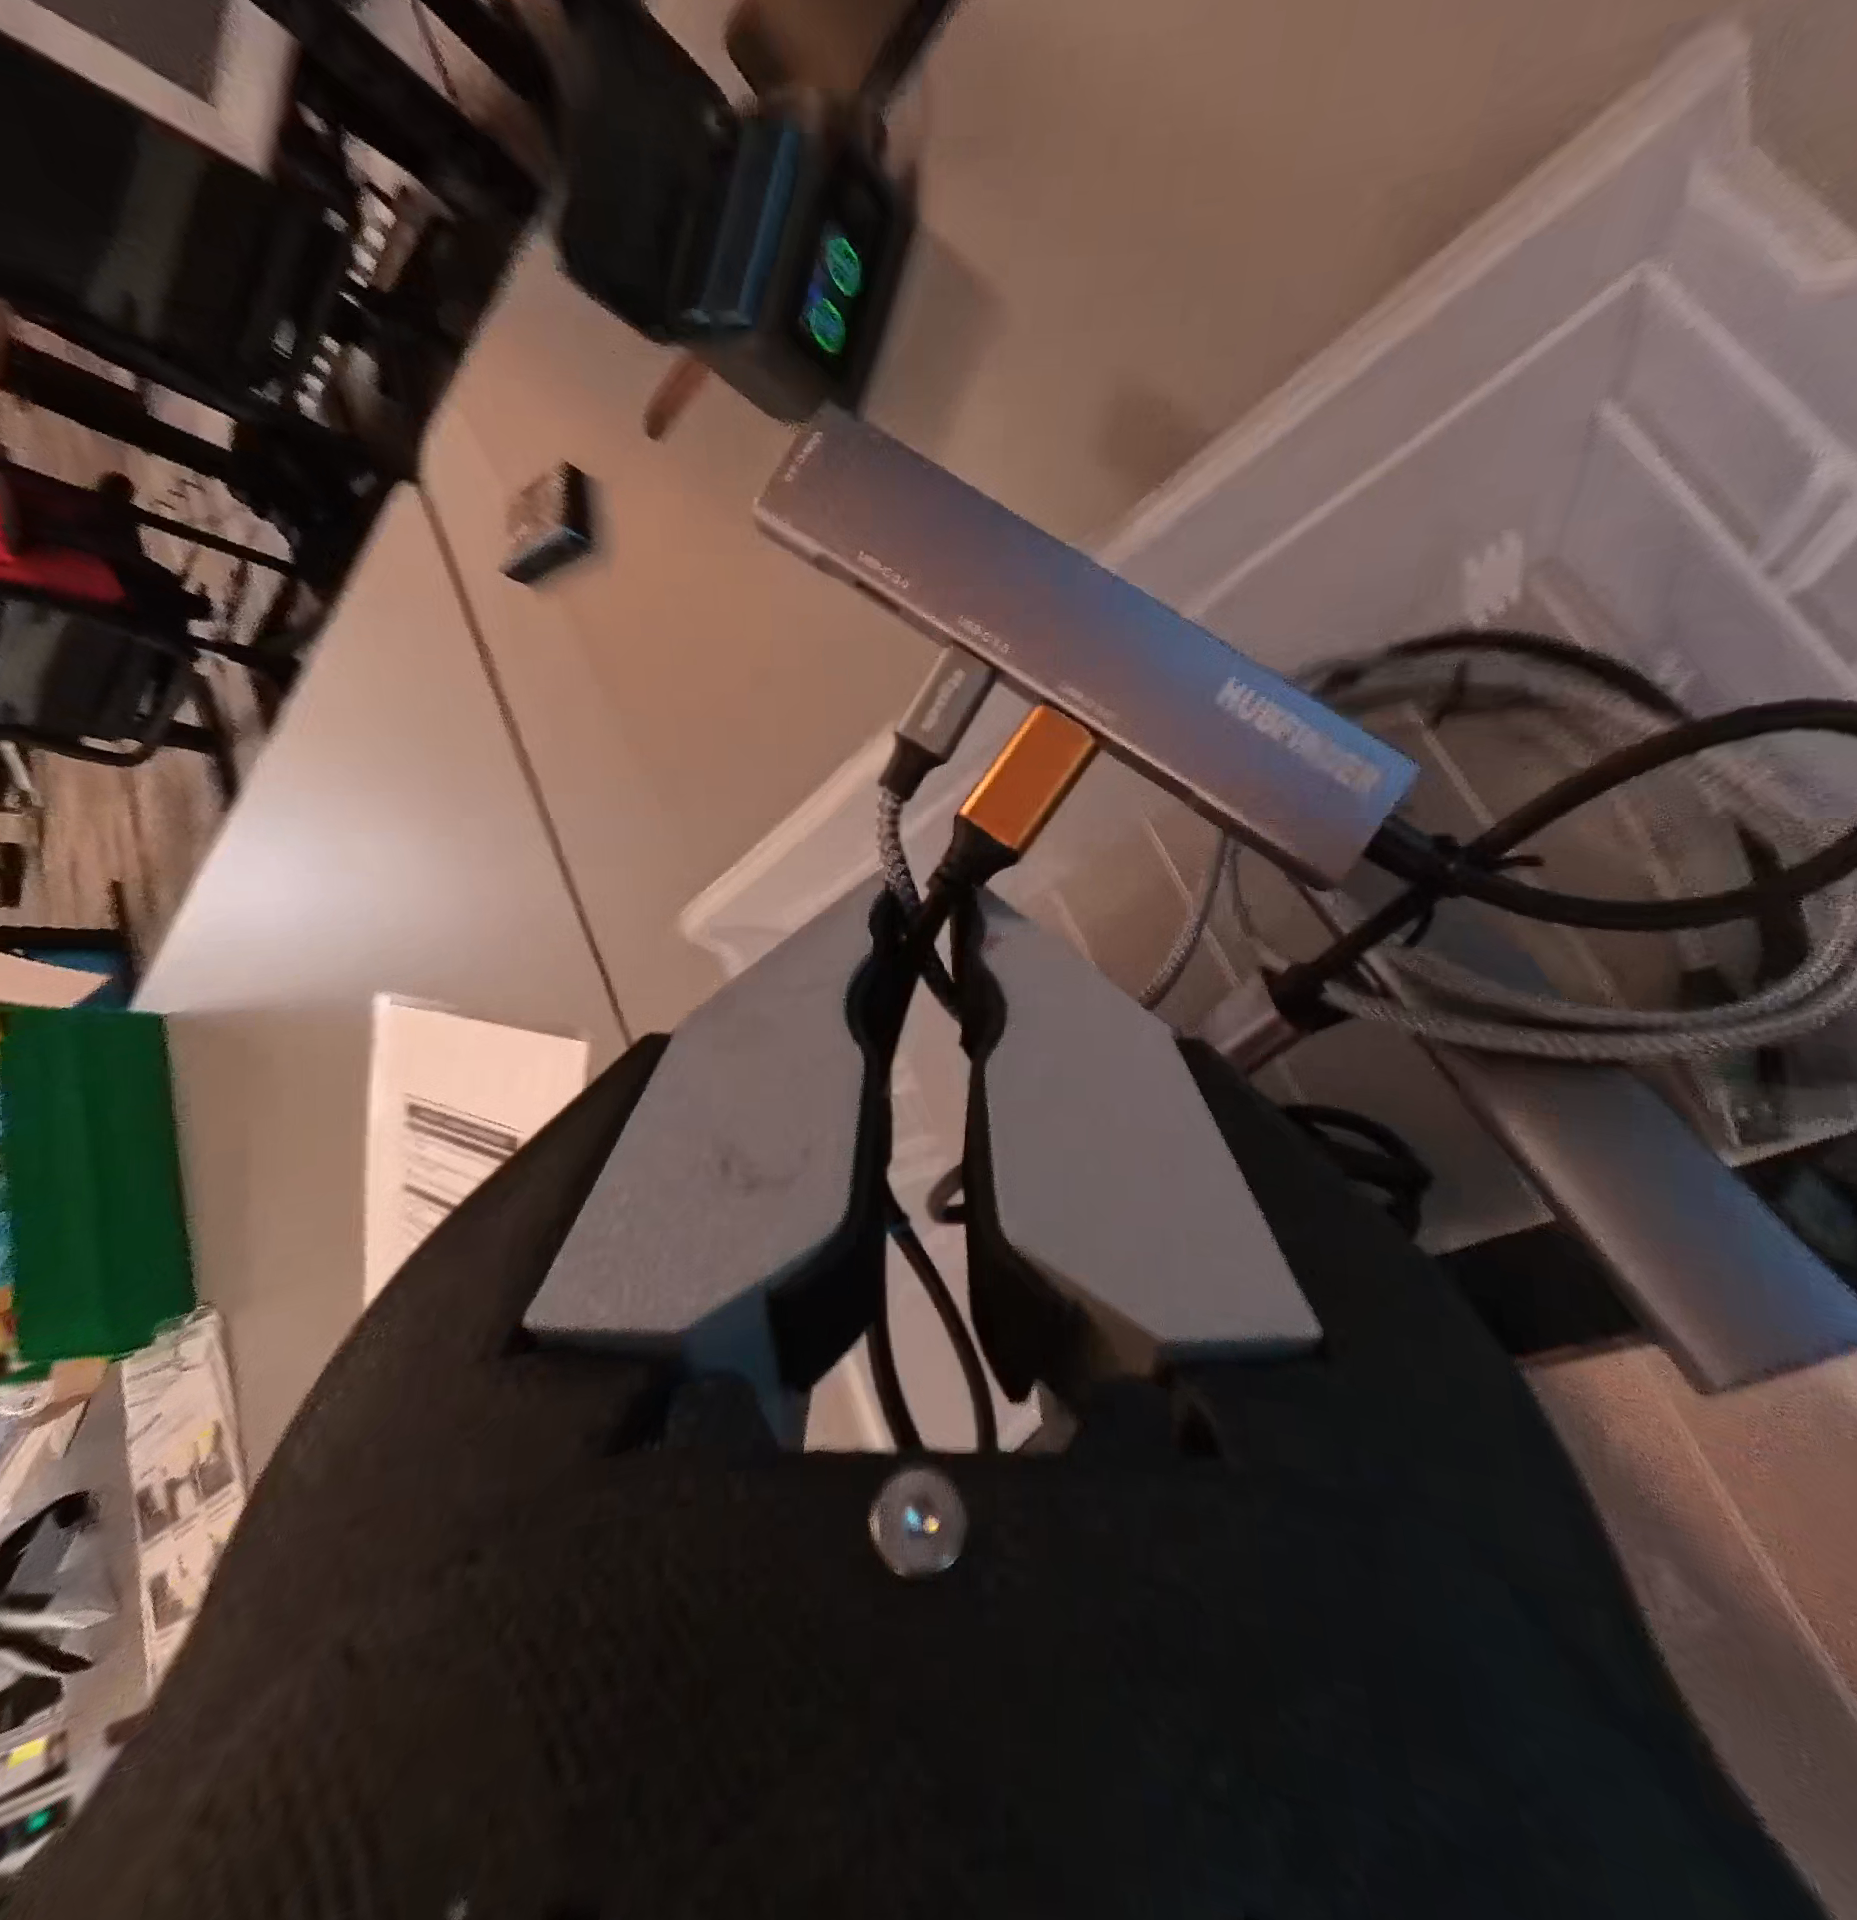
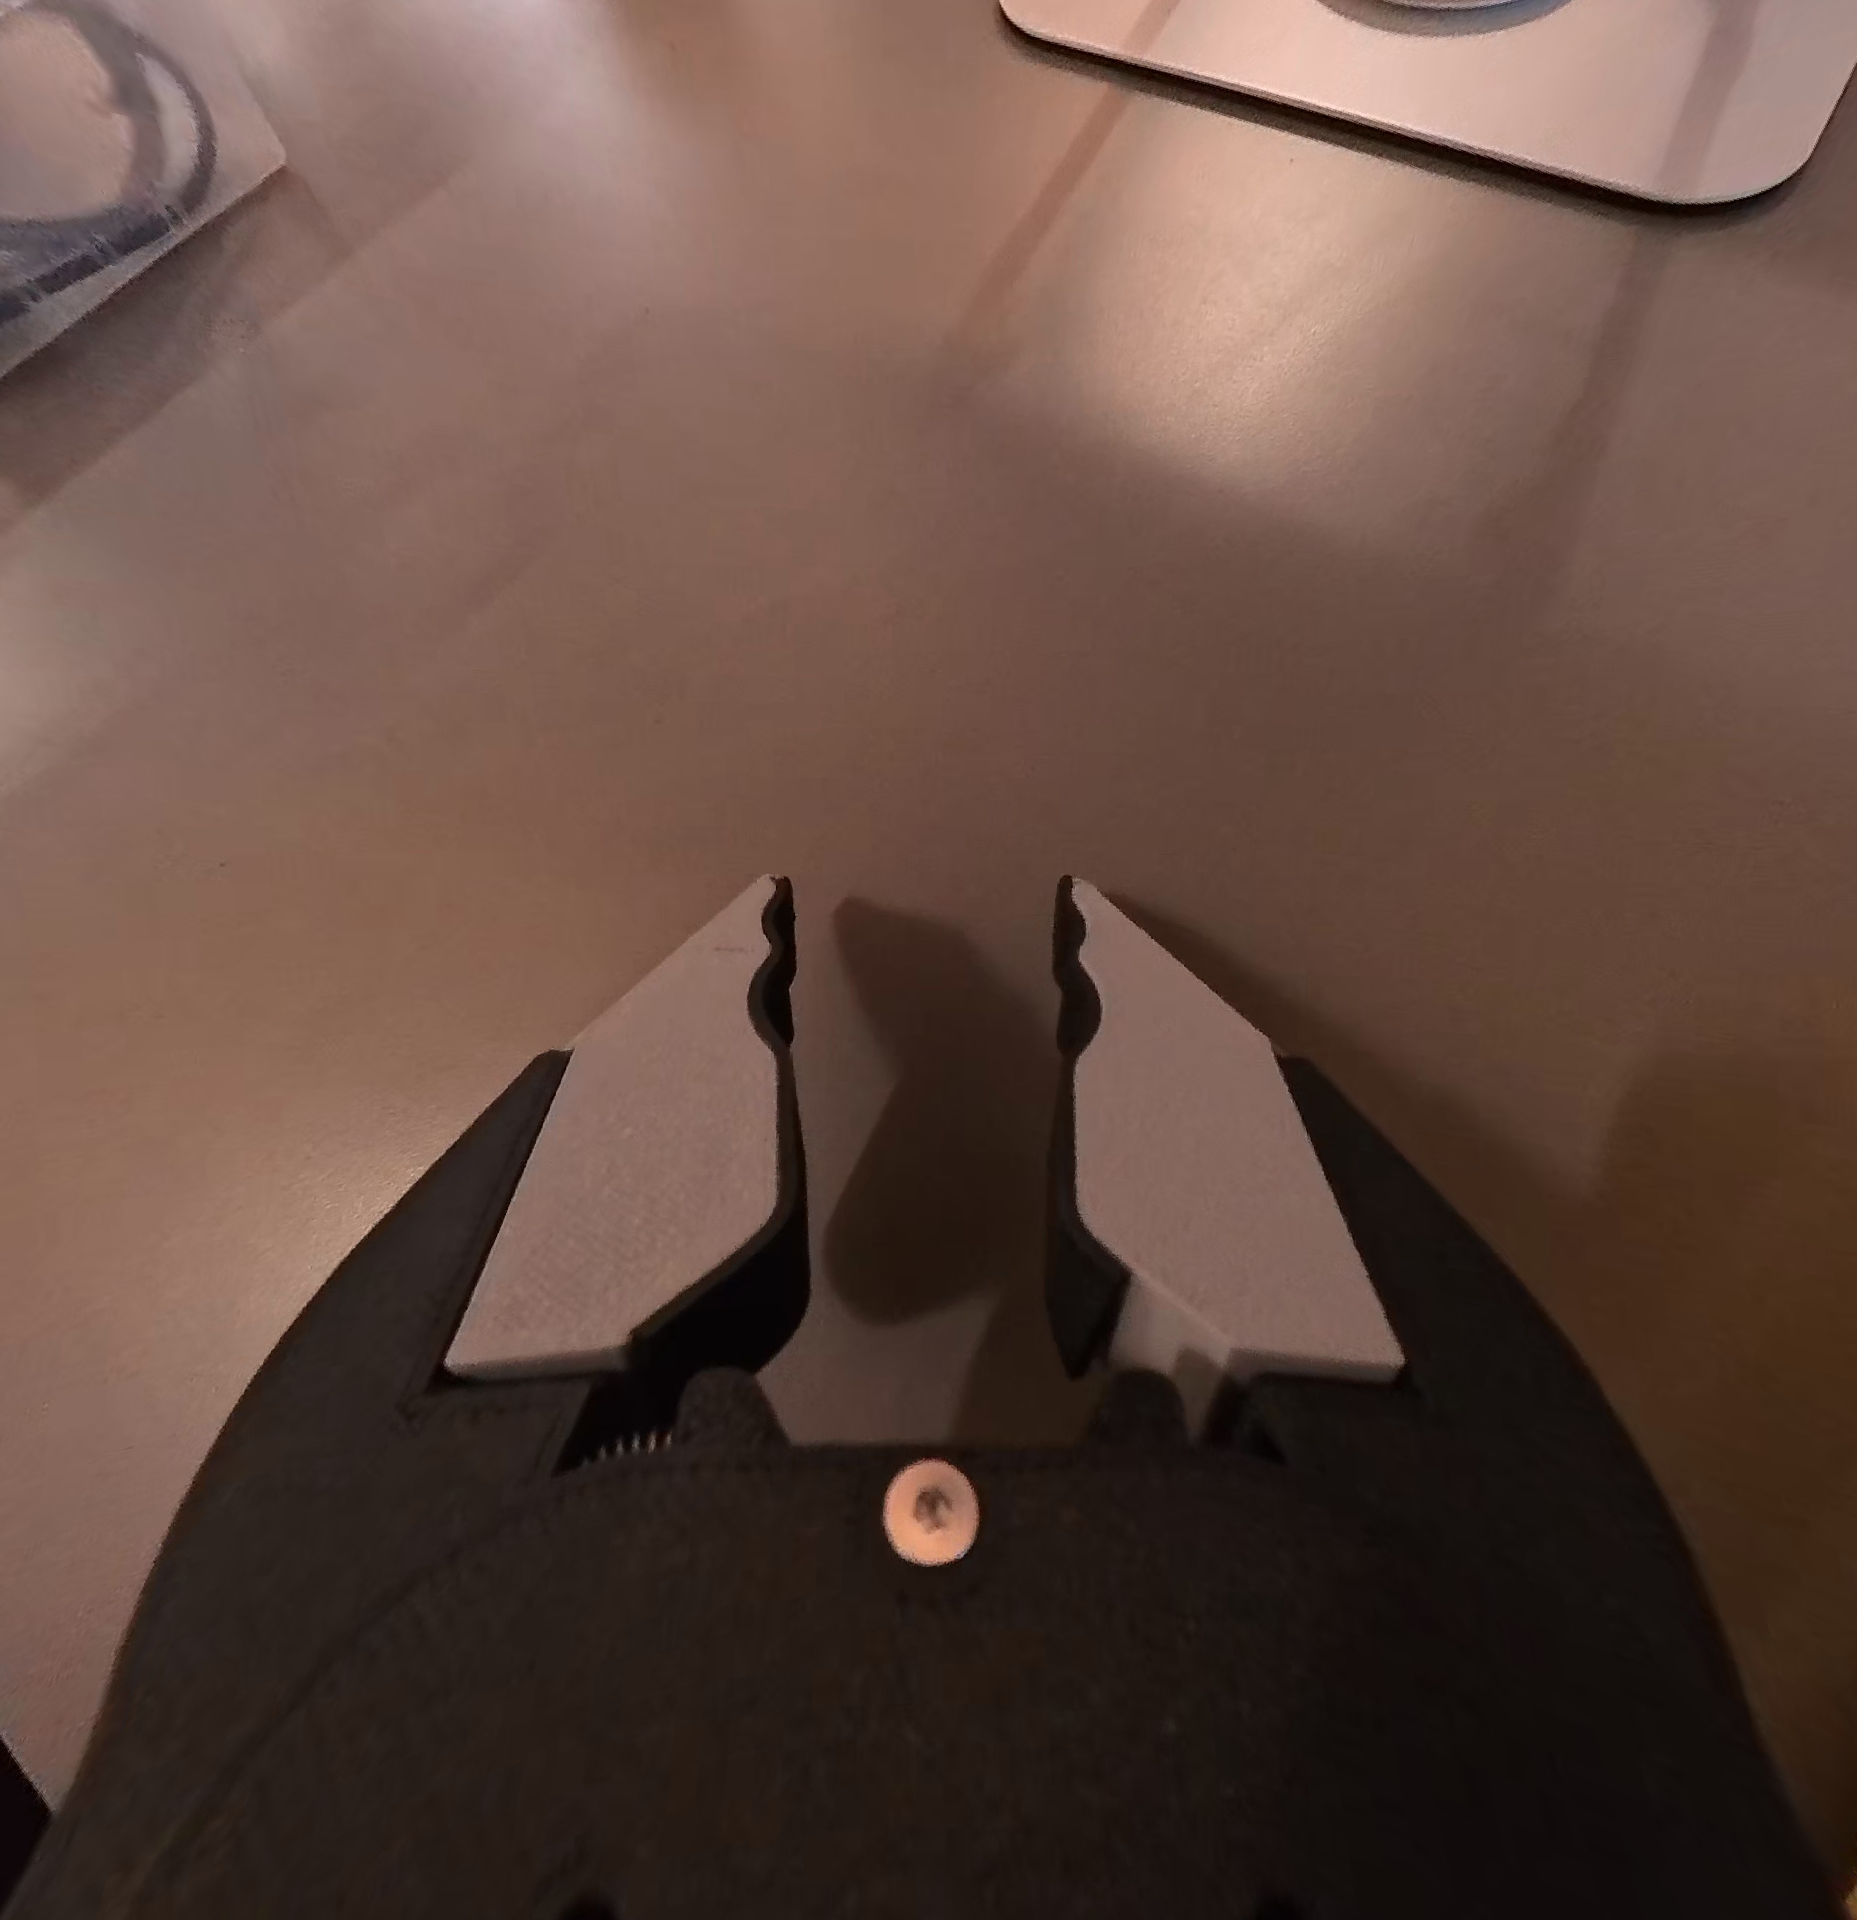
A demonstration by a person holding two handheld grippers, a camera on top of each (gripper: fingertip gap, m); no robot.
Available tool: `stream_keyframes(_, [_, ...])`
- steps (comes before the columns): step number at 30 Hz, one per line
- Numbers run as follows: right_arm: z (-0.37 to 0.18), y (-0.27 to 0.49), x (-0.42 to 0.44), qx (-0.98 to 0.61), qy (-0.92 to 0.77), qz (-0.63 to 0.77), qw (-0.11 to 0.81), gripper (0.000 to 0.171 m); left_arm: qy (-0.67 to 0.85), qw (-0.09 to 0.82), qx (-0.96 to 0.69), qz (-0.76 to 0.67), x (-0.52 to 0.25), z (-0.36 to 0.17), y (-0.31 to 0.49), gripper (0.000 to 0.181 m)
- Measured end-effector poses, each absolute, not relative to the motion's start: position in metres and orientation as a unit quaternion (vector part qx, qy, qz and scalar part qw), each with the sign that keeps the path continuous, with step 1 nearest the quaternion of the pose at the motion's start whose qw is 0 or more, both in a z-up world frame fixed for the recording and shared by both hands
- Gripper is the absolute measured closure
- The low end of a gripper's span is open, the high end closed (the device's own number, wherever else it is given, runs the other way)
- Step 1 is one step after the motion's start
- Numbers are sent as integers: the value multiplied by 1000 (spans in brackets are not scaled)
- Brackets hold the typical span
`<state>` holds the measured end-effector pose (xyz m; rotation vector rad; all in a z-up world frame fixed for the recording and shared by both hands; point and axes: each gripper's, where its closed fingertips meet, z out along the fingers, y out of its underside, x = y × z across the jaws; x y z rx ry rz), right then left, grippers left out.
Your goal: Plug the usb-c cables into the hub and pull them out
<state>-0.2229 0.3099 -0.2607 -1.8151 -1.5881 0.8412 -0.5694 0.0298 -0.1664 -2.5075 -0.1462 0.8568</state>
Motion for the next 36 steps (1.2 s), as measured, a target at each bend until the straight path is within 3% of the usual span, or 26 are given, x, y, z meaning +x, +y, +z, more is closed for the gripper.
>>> stream_keyframes(4, [-261, 310, -223, -680, -595, 313, 291, 124, -89, 334, -857, 382, -572, -85, 29, 176])
stream_keyframes(12, [-256, 311, -221, -681, -582, 327, 300, 125, -121, 495, -678, 529, -536, 143, 23, 176])
stream_keyframes(17, [-252, 309, -221, -678, -578, 346, 295, 123, -87, 586, -646, 481, -466, 215, 52, 176])
stream_keyframes(22, [-243, 304, -221, -659, -579, 375, 301, 119, 10, 632, -658, 410, -372, 179, 115, 177])
stream_keyframes(31, [-198, 290, -220, -583, -562, 469, 354, 105, 160, 623, -707, 296, -262, -47, 221, 177])
stream_keyframes(36, [-163, 290, -208, -535, -524, 537, 388, 91, 216, 649, -668, 292, -247, -117, 240, 176])
